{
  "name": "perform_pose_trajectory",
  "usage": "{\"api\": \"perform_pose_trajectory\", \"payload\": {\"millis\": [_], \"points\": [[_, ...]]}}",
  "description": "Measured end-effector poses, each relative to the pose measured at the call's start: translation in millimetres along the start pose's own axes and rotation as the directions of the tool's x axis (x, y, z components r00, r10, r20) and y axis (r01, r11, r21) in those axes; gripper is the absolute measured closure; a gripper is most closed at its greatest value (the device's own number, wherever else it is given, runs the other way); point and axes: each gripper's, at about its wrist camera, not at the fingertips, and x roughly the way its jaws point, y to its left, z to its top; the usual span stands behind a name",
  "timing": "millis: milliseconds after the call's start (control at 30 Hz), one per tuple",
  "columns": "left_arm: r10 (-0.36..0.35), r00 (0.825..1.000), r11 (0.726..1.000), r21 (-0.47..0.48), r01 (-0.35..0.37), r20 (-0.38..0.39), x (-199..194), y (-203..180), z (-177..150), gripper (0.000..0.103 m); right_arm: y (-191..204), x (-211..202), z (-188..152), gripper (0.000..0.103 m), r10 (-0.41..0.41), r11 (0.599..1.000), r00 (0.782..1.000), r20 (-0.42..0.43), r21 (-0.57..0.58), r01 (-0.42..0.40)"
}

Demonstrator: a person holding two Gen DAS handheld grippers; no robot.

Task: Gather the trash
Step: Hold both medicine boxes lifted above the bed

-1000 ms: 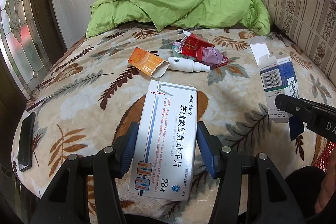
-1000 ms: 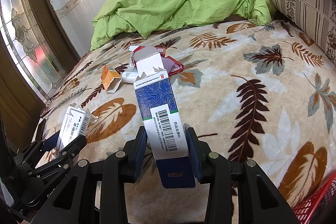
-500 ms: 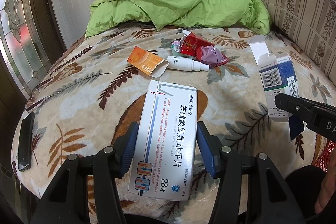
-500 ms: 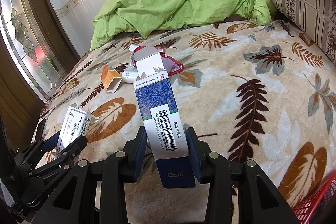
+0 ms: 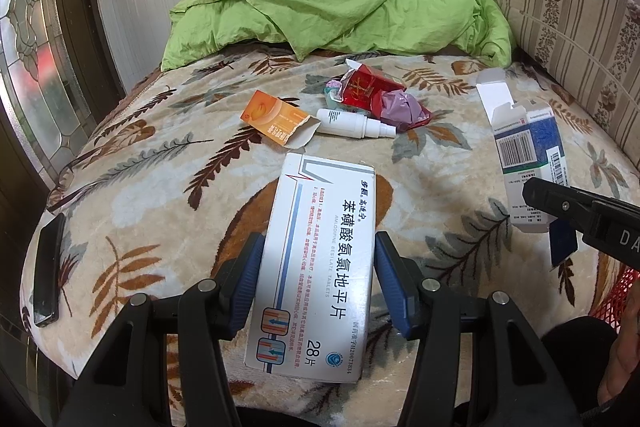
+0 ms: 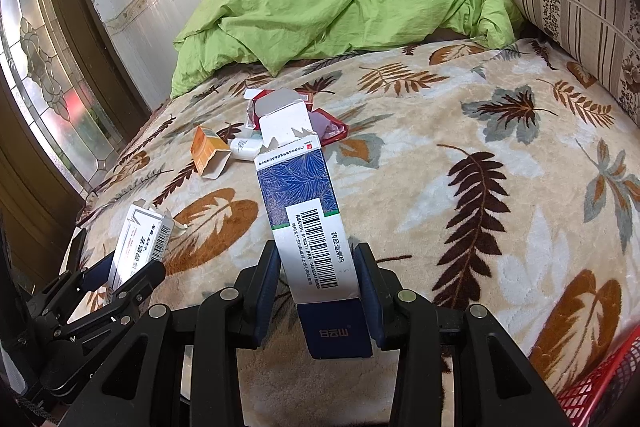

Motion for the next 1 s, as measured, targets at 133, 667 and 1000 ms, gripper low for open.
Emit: {"api": "perform_pose_trajectory", "payload": {"millis": [133, 667, 1000], "points": [[-0.012, 1.000, 1.000, -0.005, 0.012, 0.000, -2.5, -3.8, -3.0, 0.049, -0.5, -6.7, -0.9, 0.063, 0.011, 1.000, 1.000, -0.006, 0.009, -0.011], [-0.064, 0.998, 0.998, 0.022, 0.064, 0.005, -22.3, -15.6, 8.3, 0.049, -9.3, -44.4, -4.8, 0.063, 0.054, 0.997, 0.998, -0.011, 0.062, -0.054], [-0.085, 0.996, 0.995, 0.042, 0.085, 0.004, -27.8, -23.8, 11.6, 0.049, -17.9, -58.6, -4.8, 0.063, 0.055, 0.995, 0.998, -0.002, 0.088, -0.055]]}}
